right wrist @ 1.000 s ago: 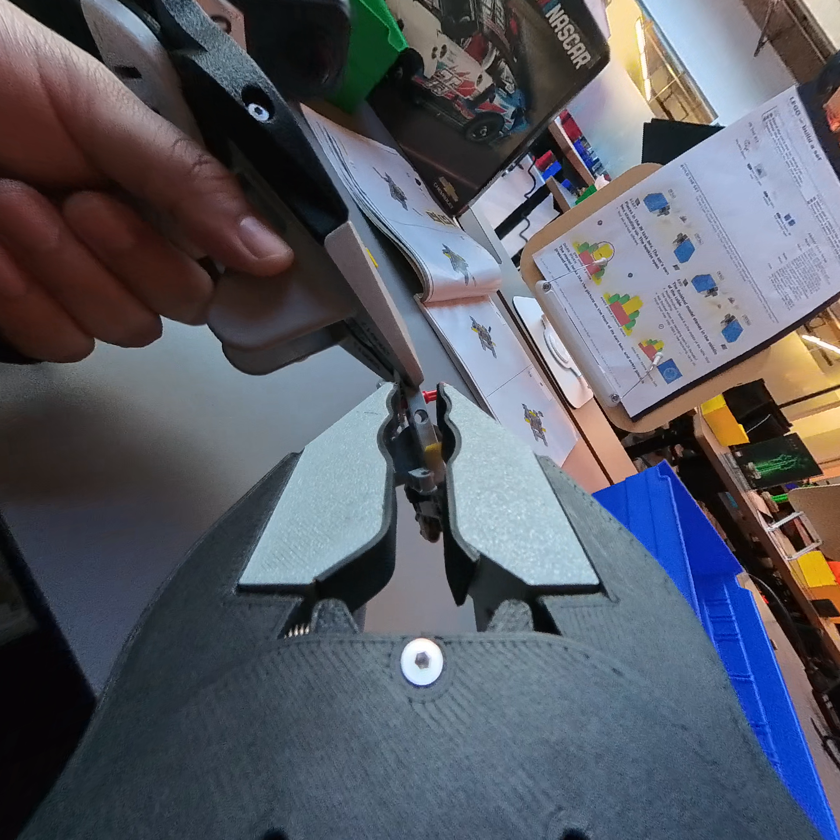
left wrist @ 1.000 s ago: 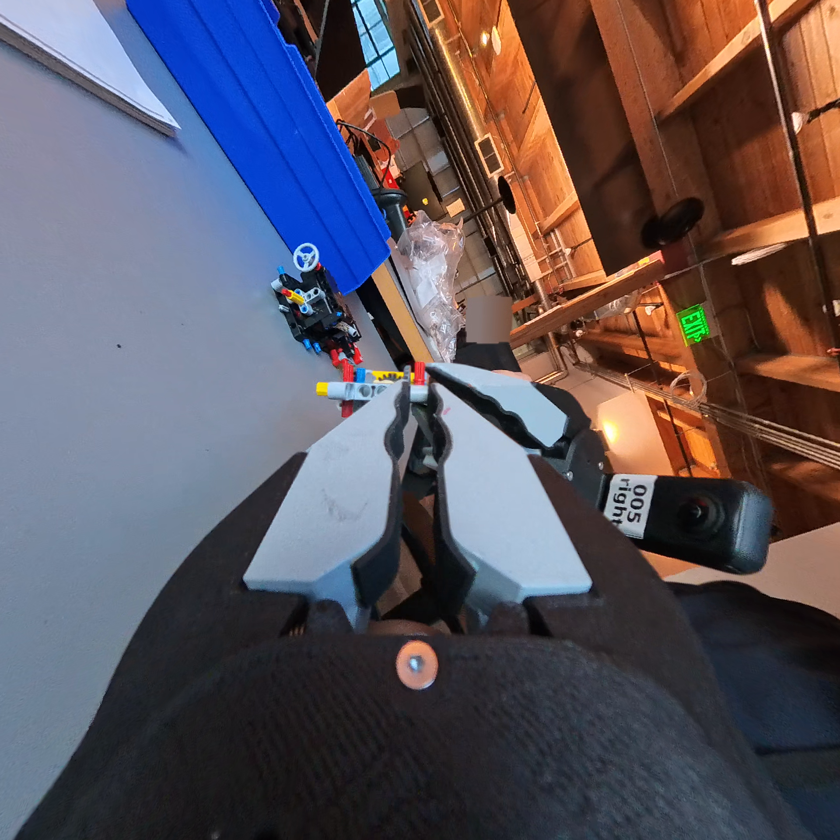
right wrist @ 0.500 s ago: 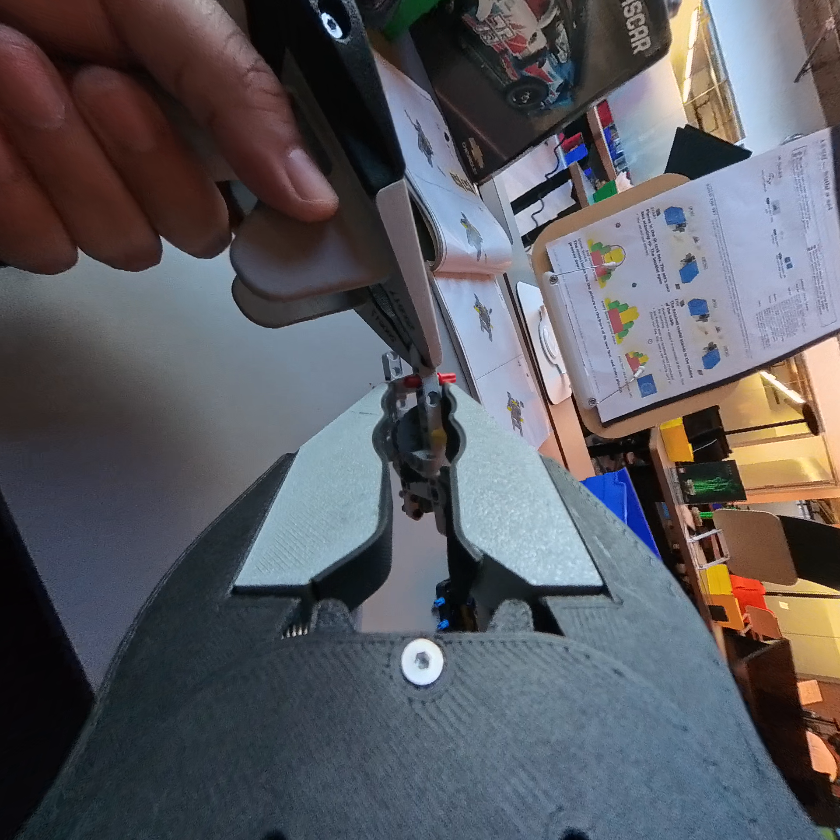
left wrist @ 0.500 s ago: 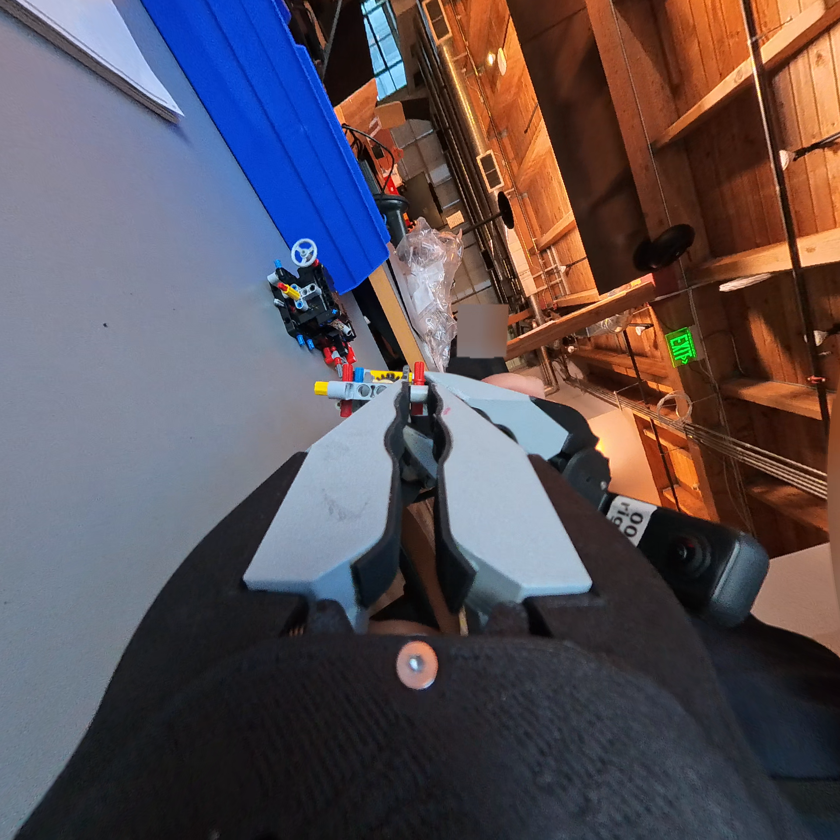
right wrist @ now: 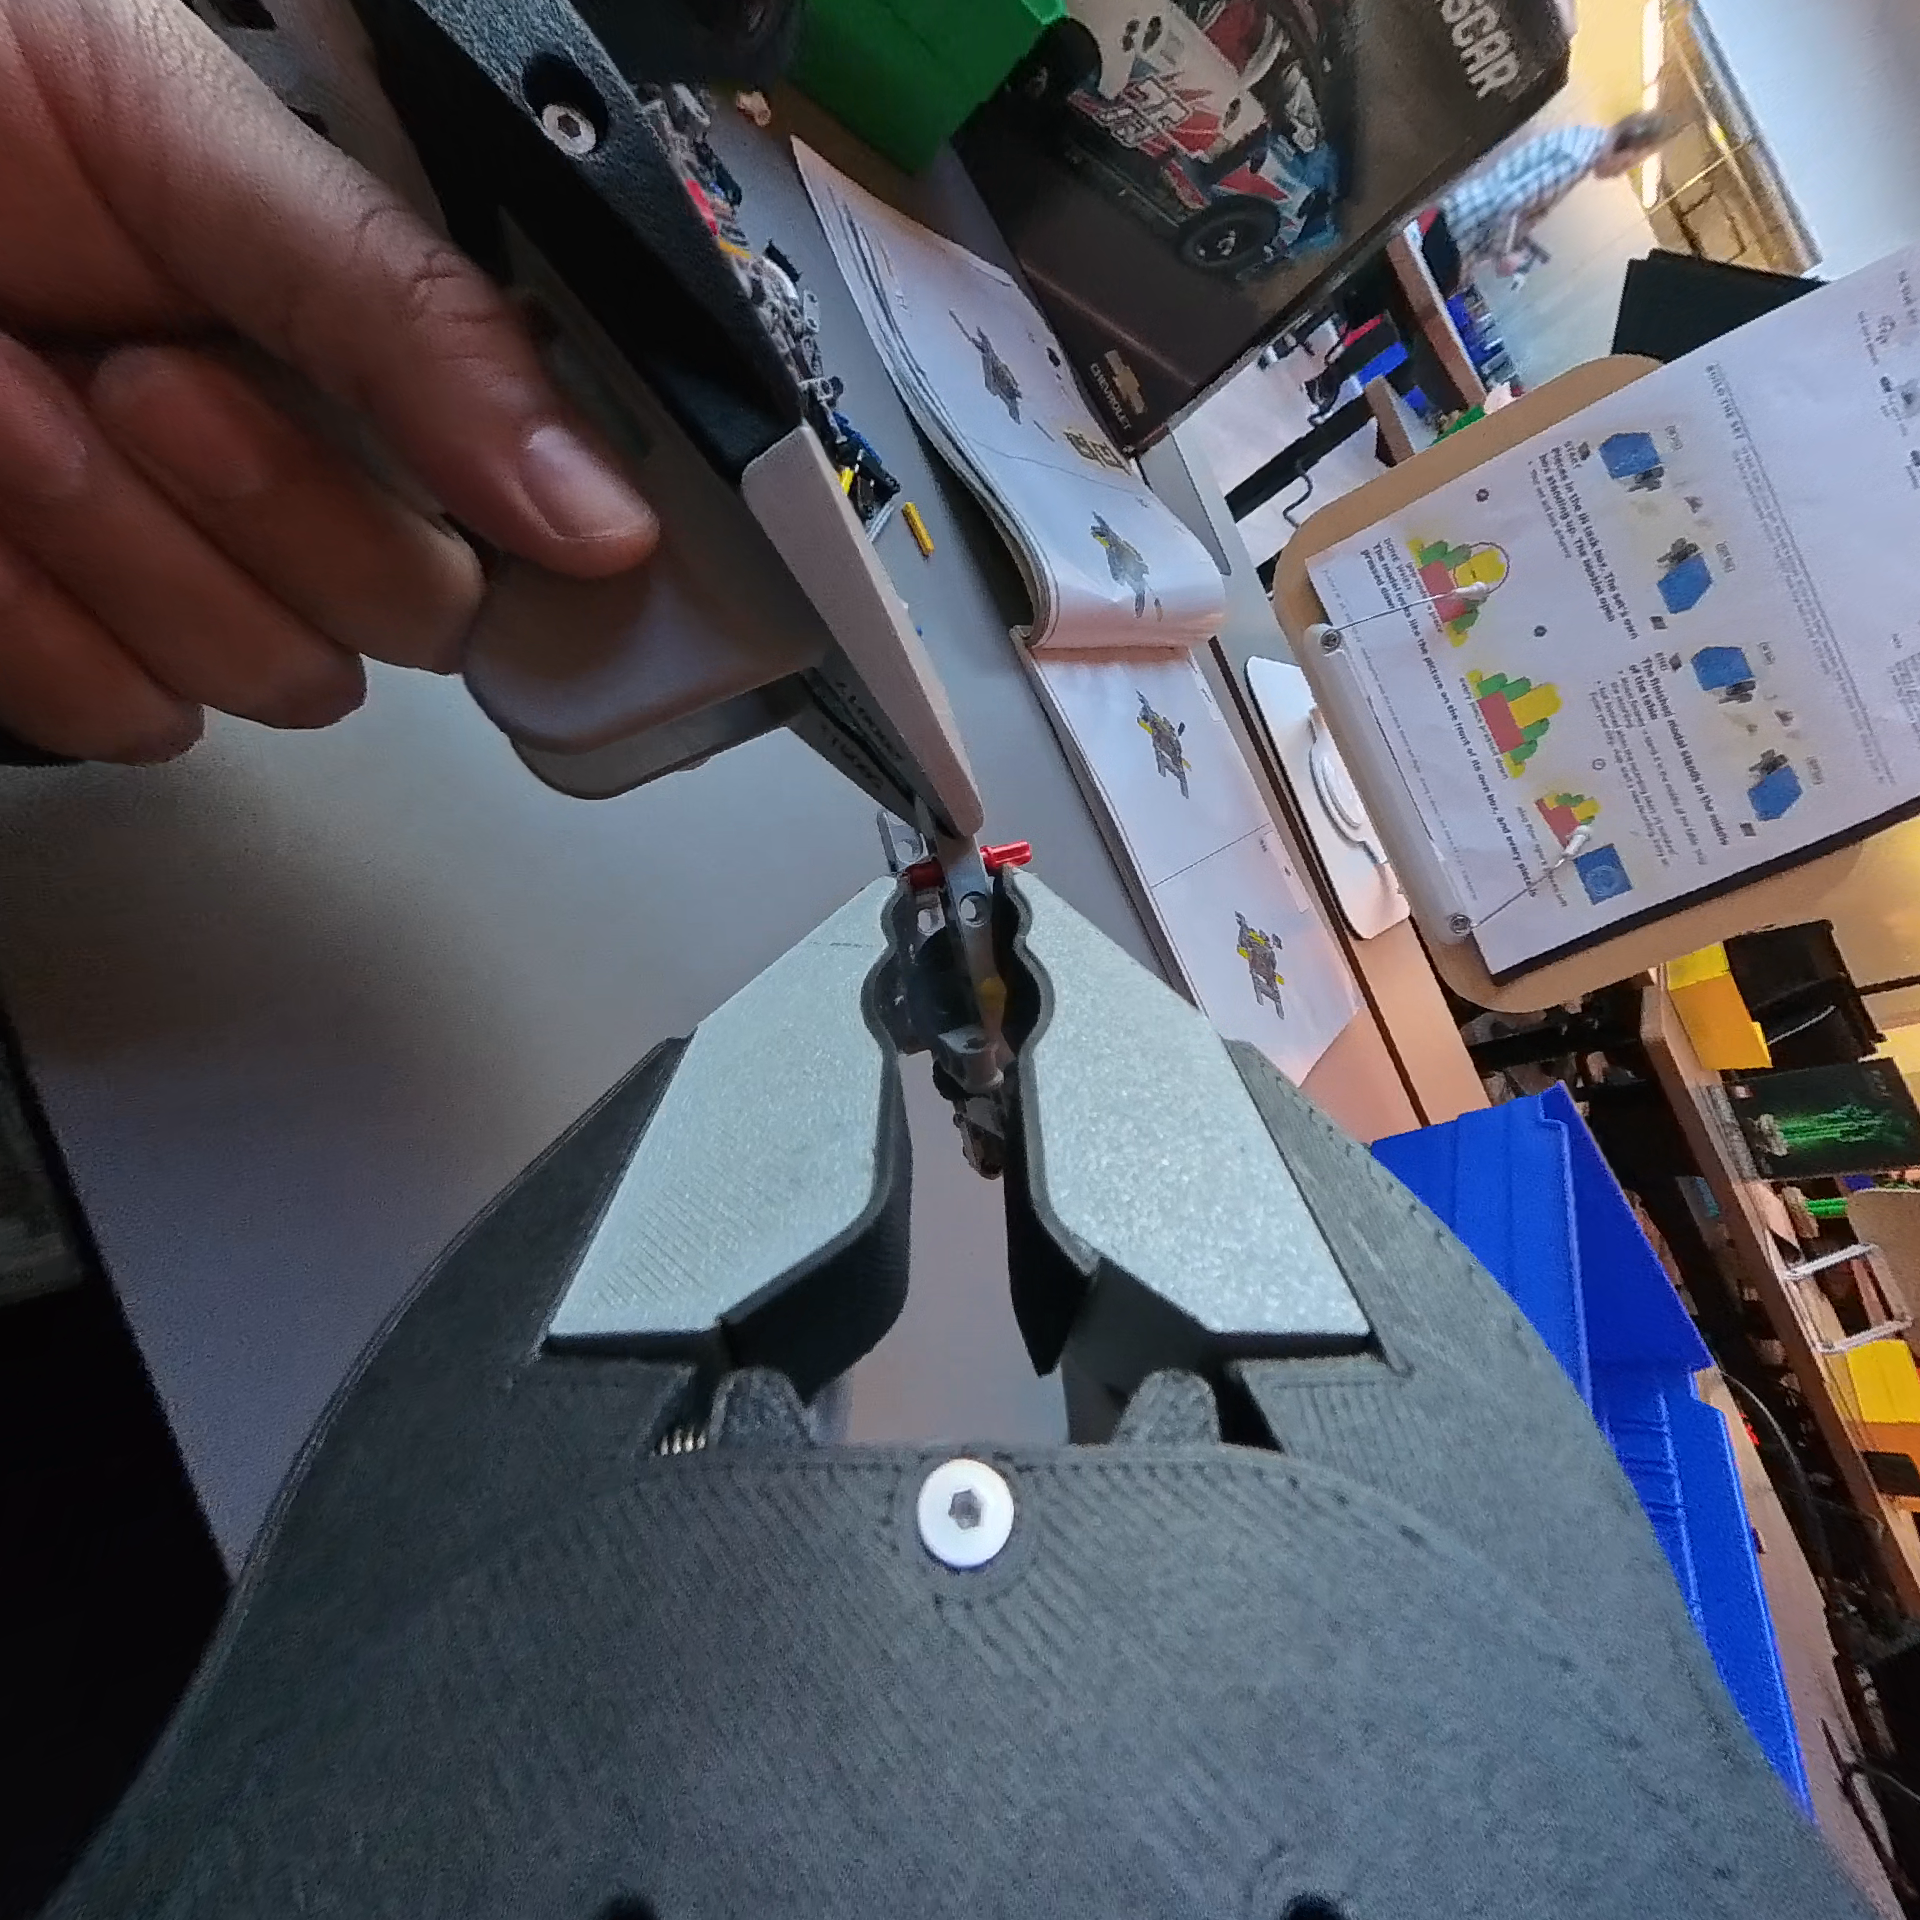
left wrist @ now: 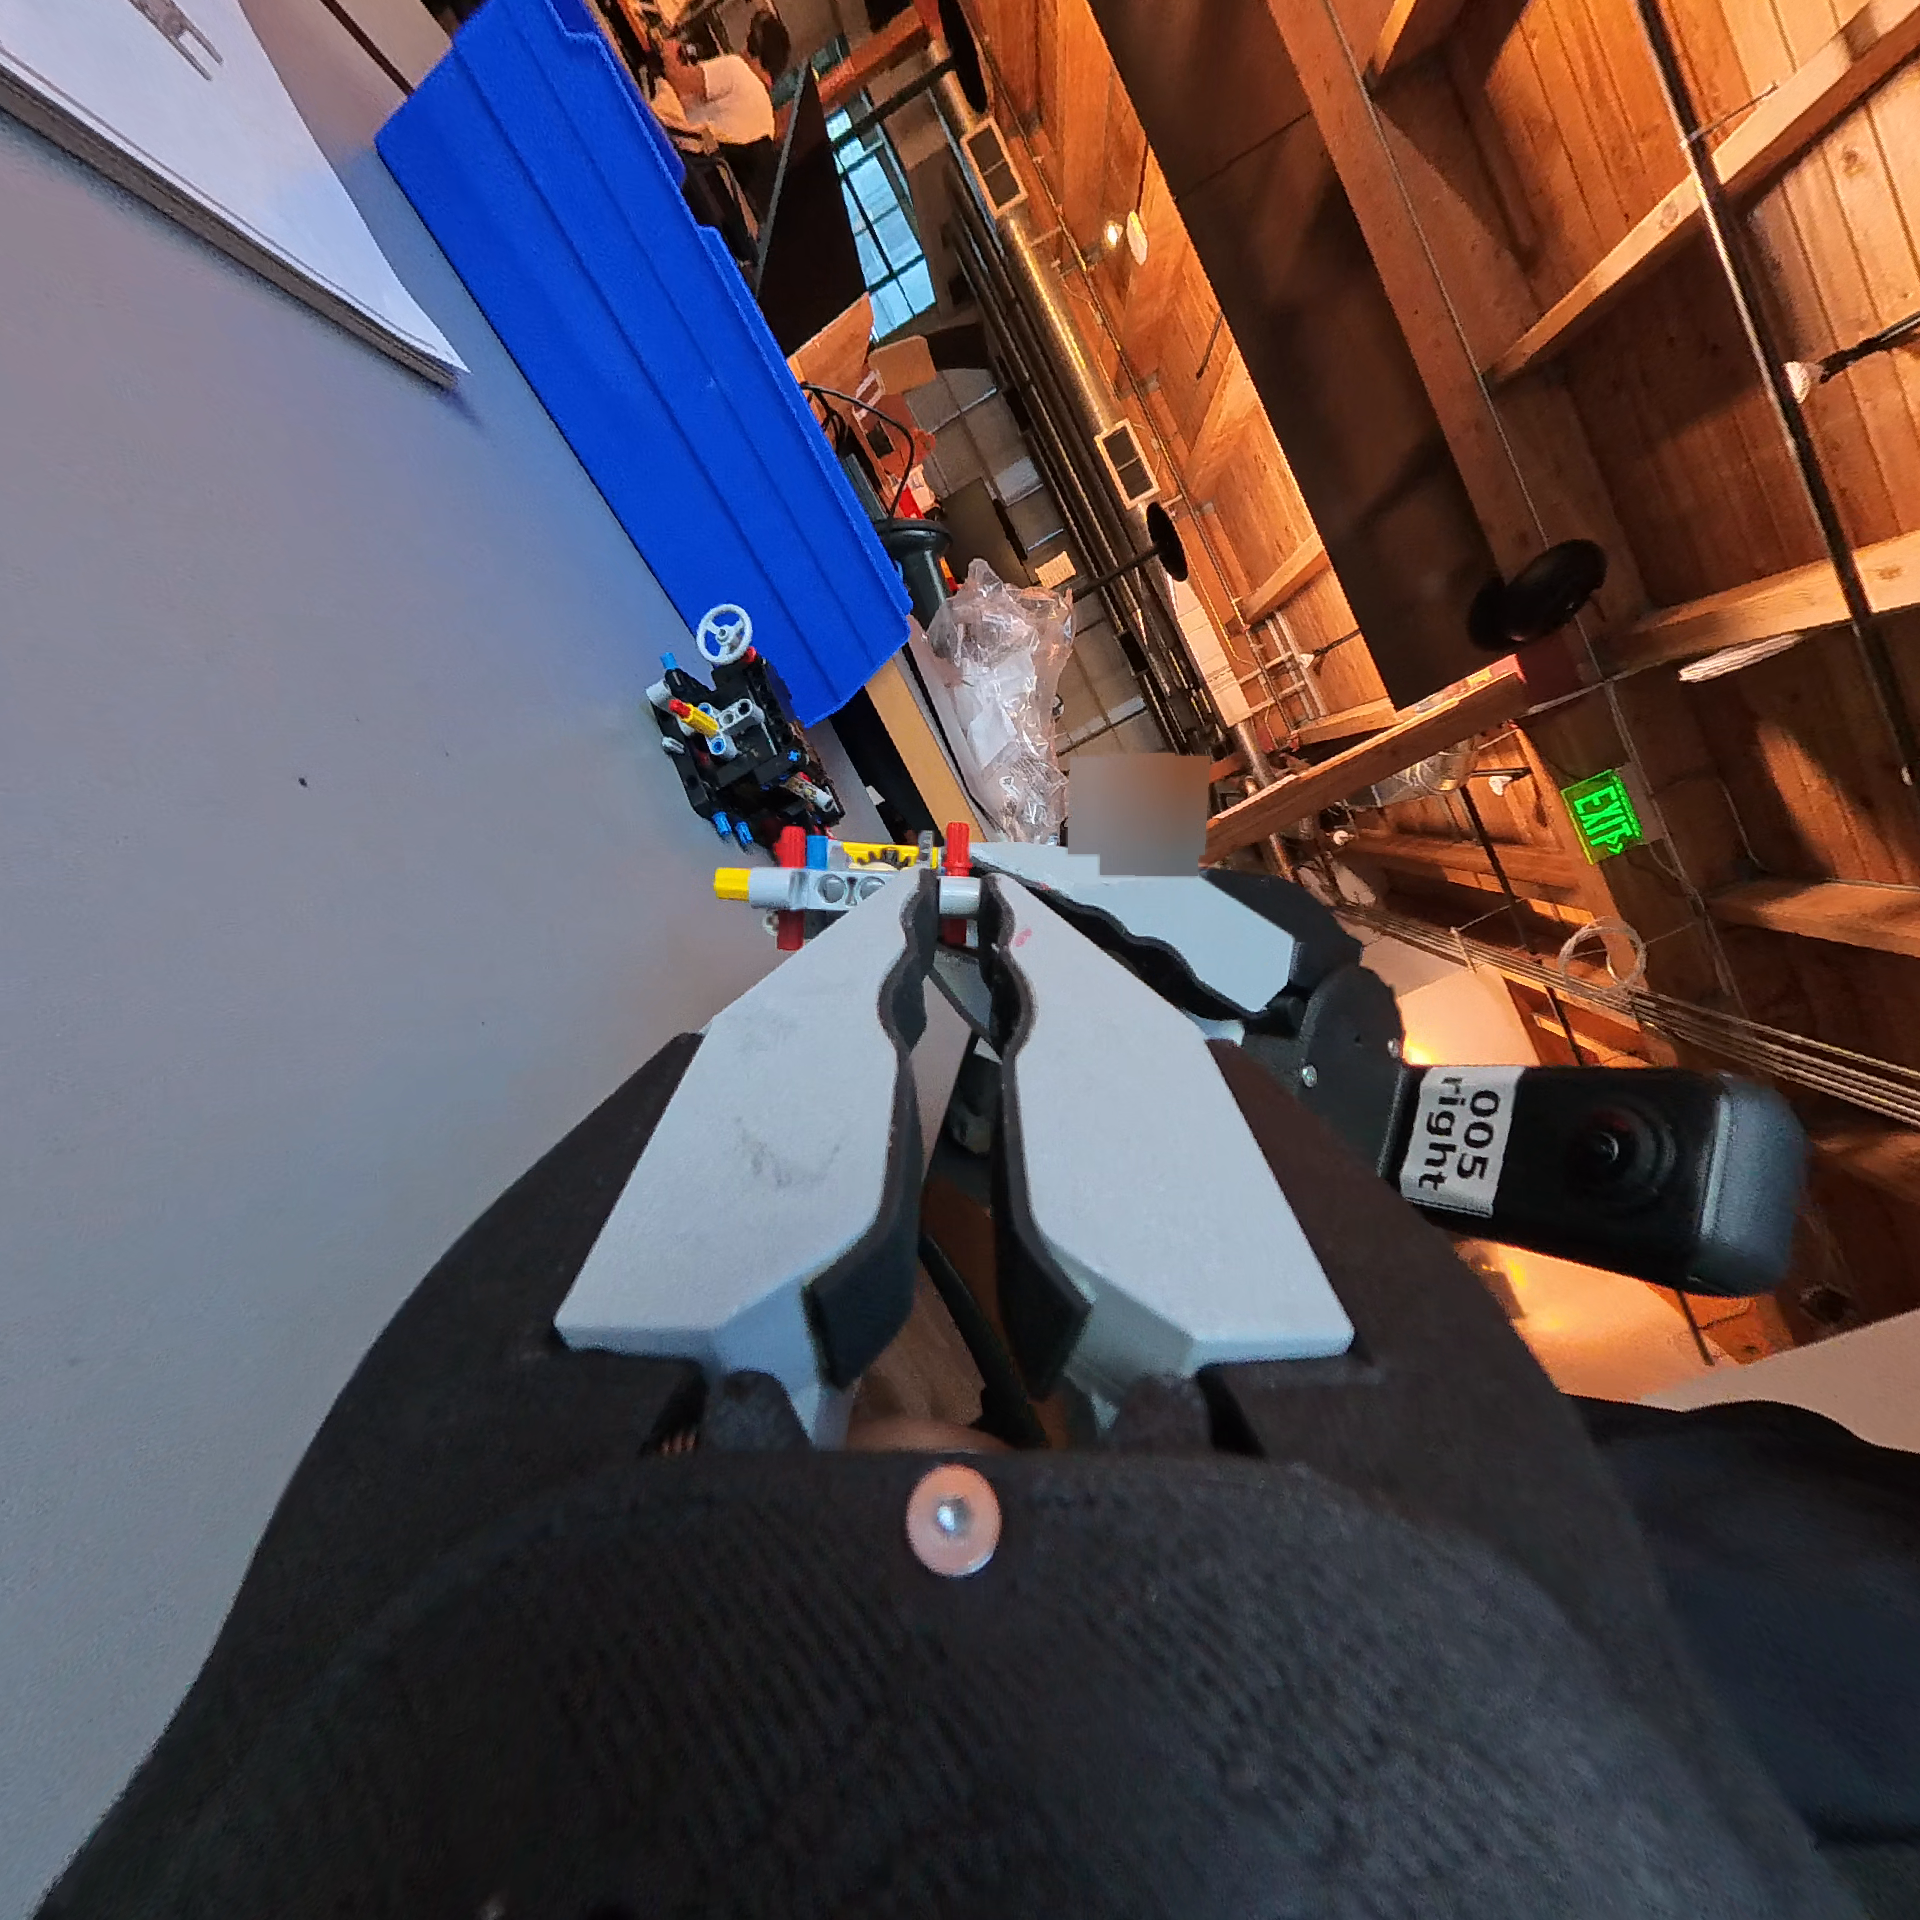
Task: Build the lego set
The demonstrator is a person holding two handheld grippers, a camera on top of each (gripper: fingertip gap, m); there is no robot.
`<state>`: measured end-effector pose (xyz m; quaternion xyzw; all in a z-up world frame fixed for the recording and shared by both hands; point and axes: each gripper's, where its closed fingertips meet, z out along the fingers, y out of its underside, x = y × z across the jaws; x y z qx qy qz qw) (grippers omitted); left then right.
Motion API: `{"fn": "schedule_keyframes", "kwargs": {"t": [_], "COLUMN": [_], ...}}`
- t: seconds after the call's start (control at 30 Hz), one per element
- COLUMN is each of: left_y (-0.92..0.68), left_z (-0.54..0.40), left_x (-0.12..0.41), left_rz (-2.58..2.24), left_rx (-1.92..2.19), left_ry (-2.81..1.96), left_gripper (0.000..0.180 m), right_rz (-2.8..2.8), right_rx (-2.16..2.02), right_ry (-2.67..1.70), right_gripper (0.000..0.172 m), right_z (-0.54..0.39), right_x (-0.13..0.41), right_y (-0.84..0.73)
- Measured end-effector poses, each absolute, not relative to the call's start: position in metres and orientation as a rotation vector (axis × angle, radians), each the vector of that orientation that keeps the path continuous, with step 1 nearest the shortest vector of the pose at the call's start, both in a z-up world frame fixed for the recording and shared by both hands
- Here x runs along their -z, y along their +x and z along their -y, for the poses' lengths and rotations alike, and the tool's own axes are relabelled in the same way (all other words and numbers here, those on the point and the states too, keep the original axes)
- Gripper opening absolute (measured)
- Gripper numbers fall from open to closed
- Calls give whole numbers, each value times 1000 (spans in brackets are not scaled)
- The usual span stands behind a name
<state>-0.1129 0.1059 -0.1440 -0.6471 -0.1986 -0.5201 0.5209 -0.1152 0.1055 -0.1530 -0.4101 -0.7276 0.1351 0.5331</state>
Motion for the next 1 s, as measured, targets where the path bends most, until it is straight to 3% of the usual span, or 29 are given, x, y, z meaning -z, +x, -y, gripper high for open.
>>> {"fn": "schedule_keyframes", "kwargs": {"t": [0.7,1.0], "left_y": [-137,-135], "left_z": [-120,-127], "left_x": [167,179], "left_rz": [606,609], "left_rx": [1209,1254], "left_ry": [-1564,-1616], "left_gripper": [5,5], "right_rz": [1644,1661], "right_rx": [-567,-428], "right_ry": [-1037,-951], "right_gripper": [12,13], "right_z": [-119,-125], "right_x": [177,187], "right_y": [-140,-139]}}
